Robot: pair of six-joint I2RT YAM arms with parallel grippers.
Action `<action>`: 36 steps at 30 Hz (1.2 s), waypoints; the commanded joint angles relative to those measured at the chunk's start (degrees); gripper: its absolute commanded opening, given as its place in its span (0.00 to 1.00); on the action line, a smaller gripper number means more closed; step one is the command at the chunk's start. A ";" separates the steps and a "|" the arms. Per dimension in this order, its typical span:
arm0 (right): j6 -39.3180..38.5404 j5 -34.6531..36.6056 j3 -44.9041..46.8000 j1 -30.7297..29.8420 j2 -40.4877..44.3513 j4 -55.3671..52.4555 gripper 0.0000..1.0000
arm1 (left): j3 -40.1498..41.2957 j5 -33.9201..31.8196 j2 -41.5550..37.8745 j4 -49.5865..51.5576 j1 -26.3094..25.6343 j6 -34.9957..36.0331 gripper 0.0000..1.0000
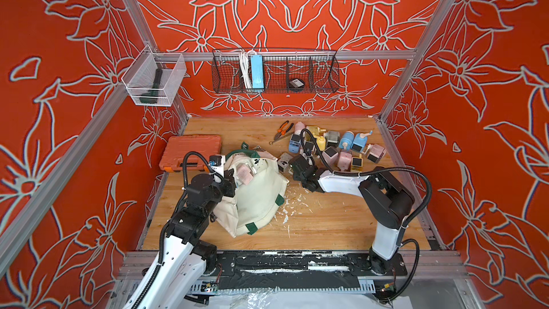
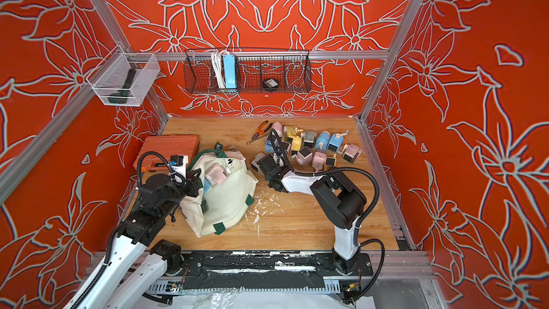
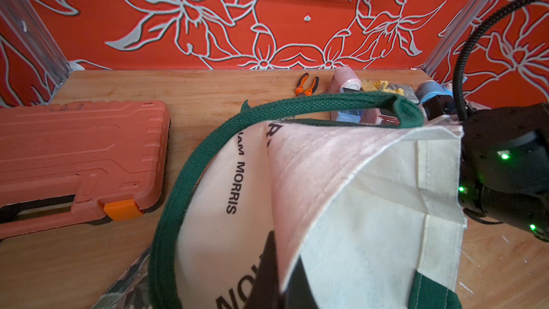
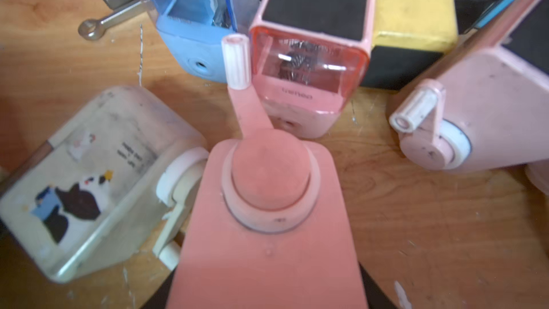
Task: Take out the pencil sharpeners from the tote bags
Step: Place the pencil sharpener at the center of the board.
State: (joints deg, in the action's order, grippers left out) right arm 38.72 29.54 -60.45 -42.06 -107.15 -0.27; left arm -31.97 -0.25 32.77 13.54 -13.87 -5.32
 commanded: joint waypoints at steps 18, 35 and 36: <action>1.93 -5.21 -2.75 0.40 1.54 -2.86 0.77 | 0.33 -0.01 -0.78 -2.60 0.33 0.40 0.00; -8.60 -16.72 9.30 0.23 26.86 -5.74 0.81 | 0.32 0.34 -0.56 -2.82 0.35 0.36 0.00; -10.12 -19.01 10.17 0.23 28.98 -5.80 0.80 | 0.33 0.42 -0.60 -2.82 0.32 0.40 0.00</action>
State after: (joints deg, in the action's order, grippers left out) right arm 34.26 16.12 -52.56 -41.95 -82.24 -5.41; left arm -31.90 -0.01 32.77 13.41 -13.87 -5.30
